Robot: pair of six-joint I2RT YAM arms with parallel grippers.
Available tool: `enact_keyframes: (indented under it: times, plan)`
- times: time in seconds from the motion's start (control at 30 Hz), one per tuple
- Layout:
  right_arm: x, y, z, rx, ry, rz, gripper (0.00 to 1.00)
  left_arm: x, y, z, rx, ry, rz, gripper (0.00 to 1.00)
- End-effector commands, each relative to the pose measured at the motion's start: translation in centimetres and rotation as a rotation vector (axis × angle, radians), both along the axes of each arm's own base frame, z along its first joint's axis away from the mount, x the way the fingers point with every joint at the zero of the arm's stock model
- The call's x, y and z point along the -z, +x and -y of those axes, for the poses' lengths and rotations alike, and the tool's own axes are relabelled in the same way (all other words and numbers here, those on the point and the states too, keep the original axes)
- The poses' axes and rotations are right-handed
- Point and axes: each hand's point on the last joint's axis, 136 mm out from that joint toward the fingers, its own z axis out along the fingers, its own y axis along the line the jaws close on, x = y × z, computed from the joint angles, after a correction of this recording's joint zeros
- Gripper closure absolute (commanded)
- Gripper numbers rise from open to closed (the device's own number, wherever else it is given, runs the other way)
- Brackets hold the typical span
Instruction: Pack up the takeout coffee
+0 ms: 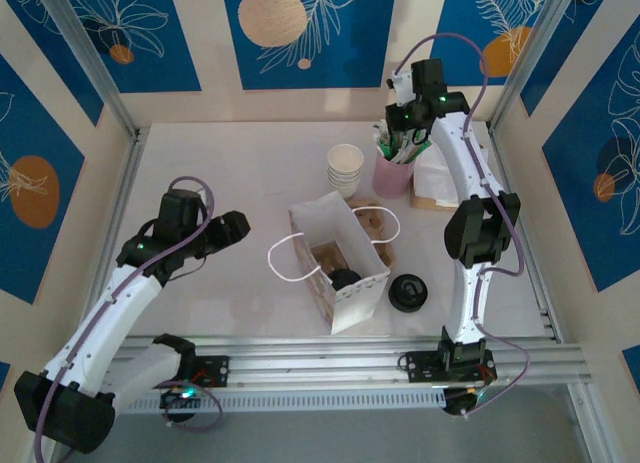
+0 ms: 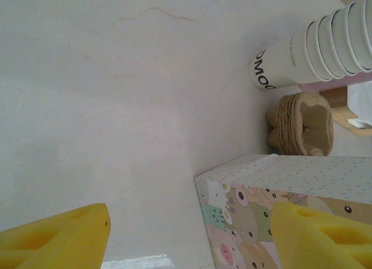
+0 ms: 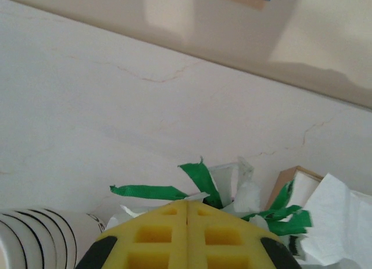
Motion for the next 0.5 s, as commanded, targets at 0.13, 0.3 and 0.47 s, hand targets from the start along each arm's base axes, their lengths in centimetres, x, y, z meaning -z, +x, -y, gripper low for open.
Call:
enact_keyframes:
  times: [0.13,0.3,0.47]
  plan:
    - [-4.2,-1.6,0.7,0.055,0.011,0.056,1.0,-1.7,0.0,0.3,0.009,-0.028,0.023,0.27]
    - [-7.2,-3.1,0.6,0.068,0.008,0.105,1.0,-2.5,-0.8,0.1,0.011,-0.035,0.038,0.27]
    - [-11.8,-6.2,0.4,0.076,0.007,0.202,1.0,-2.9,-2.1,-0.6,0.01,-0.022,0.051,0.27]
